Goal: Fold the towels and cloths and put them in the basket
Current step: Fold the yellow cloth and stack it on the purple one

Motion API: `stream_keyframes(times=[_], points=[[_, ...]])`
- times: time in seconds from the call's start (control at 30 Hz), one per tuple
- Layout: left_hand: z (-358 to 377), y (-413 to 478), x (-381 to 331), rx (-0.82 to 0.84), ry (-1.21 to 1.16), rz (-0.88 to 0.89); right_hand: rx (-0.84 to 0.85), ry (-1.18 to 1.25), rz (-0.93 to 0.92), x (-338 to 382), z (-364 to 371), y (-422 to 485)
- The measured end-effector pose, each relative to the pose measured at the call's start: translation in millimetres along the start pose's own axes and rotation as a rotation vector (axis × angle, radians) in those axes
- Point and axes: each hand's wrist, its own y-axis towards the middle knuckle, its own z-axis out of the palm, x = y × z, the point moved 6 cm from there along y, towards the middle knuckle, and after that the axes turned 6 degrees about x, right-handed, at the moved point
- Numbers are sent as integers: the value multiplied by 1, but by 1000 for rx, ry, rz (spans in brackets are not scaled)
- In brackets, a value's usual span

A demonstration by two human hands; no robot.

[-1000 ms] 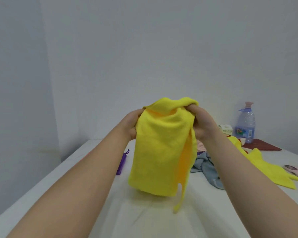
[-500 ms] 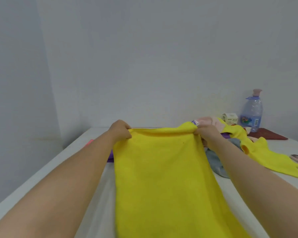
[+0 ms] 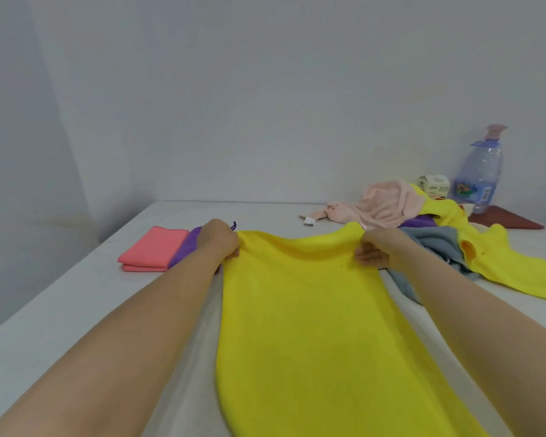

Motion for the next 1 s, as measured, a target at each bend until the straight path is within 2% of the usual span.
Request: stream_keyframes(times=[0.07, 0.17, 0.3, 0.37, 0.47, 0.53, 0.63, 0.7, 0.73, 0.8, 0.83, 0.93, 0.97, 1.0], points=[[0, 5, -16, -35, -81, 83, 36, 90, -32, 9, 6, 7], [-2, 5, -50, -11, -258, 206, -24, 232, -139, 40, 8, 8], [-13, 10, -73, -48, -535, 266, -105, 524, -341, 81, -4, 11], [-9, 9, -68, -50, -603, 223, -138, 549, -320, 78, -8, 16], [10, 1, -39, -54, -685, 120, -185, 412, -161, 43, -4, 22], [25, -4, -17, -43, -741, 46, -177, 380, -133, 21, -2, 20], [37, -23, 2, -51, -881, -46, -245, 582, -120, -4, -5, 4], [40, -40, 8, -90, -972, -46, -282, 786, -98, -17, -6, -10], [38, -48, 12, -139, -953, -18, -286, 789, -67, -23, -6, -19], [31, -61, 23, -218, -816, 48, -266, 488, 20, -35, -5, -35], [28, -67, 26, -220, -711, 78, -274, 213, 37, -40, -5, -42], [25, -76, 24, -212, -307, 163, -375, -793, -104, -40, 0, -53], [25, -77, 22, -218, -212, 180, -406, -967, -160, -40, 5, -55], [26, -75, 21, -207, -160, 187, -430, -1026, -242, -37, 11, -57]])
